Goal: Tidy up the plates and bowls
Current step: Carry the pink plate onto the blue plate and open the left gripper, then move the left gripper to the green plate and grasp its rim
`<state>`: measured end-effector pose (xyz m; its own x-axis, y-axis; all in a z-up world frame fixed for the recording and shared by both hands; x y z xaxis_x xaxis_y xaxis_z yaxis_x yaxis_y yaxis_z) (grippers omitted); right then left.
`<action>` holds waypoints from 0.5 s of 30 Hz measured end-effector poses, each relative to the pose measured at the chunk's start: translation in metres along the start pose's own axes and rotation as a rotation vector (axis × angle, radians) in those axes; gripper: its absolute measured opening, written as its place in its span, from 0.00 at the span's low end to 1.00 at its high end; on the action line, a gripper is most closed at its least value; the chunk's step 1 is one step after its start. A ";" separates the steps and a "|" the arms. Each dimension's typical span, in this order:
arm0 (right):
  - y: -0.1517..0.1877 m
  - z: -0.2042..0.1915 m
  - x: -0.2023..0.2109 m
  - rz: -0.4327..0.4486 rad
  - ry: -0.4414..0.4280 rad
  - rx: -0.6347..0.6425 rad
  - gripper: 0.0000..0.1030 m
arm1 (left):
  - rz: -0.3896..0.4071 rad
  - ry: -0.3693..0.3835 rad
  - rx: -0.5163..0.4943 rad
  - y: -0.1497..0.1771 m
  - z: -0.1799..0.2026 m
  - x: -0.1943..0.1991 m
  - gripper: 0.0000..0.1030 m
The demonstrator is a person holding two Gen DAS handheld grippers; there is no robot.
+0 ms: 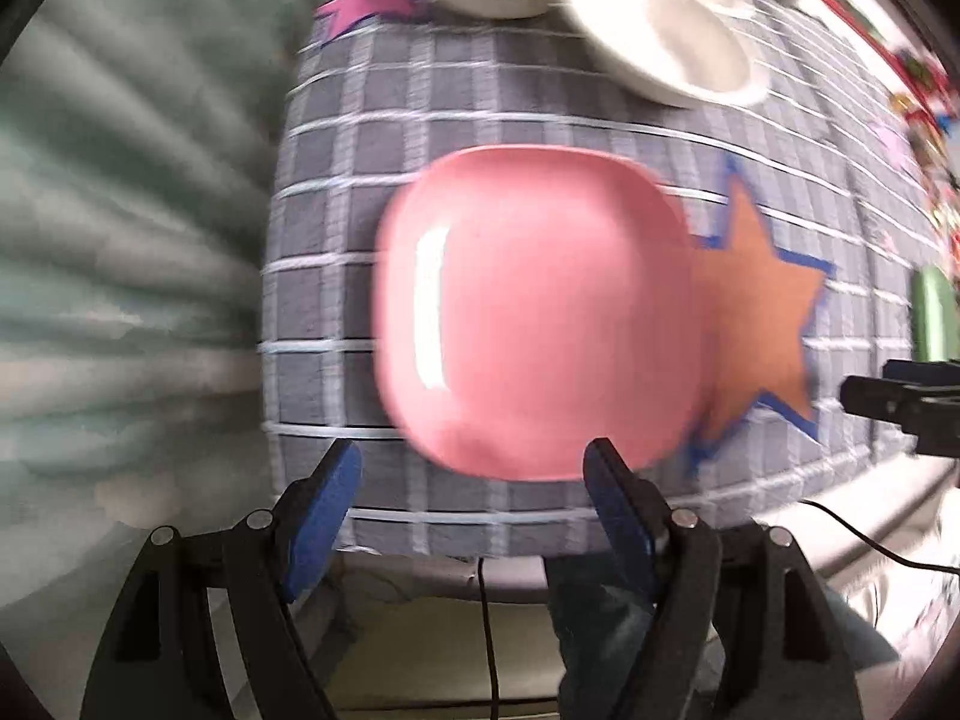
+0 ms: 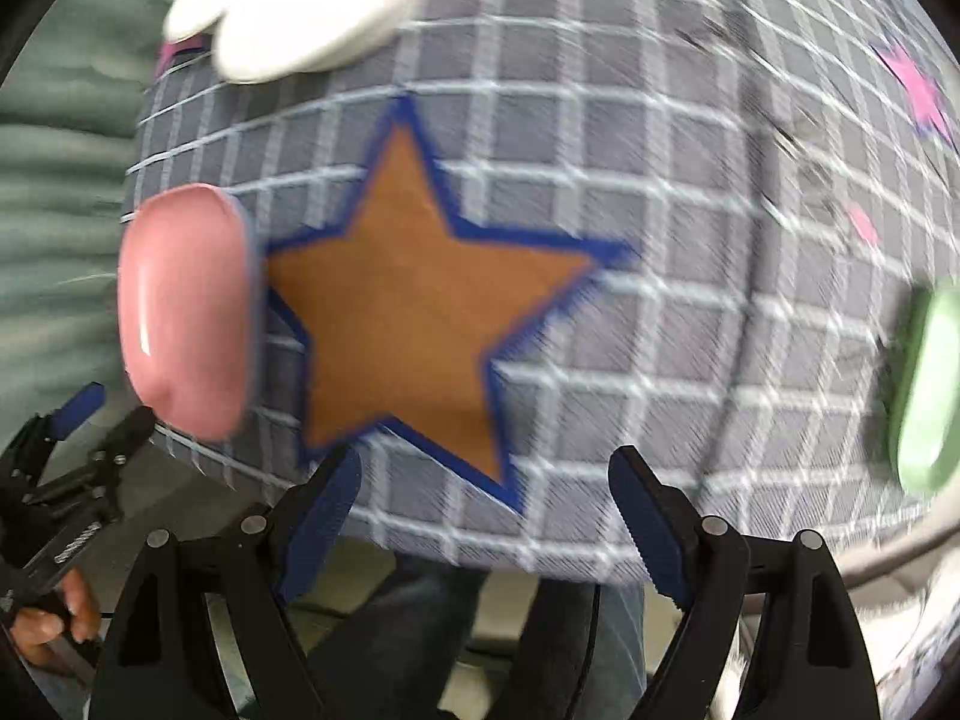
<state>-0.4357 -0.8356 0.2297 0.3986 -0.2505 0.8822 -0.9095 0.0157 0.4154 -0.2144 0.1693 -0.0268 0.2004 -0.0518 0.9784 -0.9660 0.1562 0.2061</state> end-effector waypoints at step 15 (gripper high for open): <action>0.019 0.198 0.116 0.120 -0.066 -0.334 0.83 | -0.033 -0.038 -0.414 -0.031 0.264 0.019 0.78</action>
<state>-0.4305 -1.0557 0.2959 0.2732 -0.2892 0.9174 -0.8563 0.3615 0.3689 -0.2234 -0.0974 -0.0192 0.2165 -0.0984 0.9713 -0.8102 0.5370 0.2350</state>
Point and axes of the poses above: each gripper's, at about its wrist camera, not at the fingertips, and x roughly against the way its jaws point, z to its right, y to its underside, the point moved 10 cm from there along -x, roughly the way its jaws point, and after that the axes turned 12 degrees about -z, right-handed, at the moved point
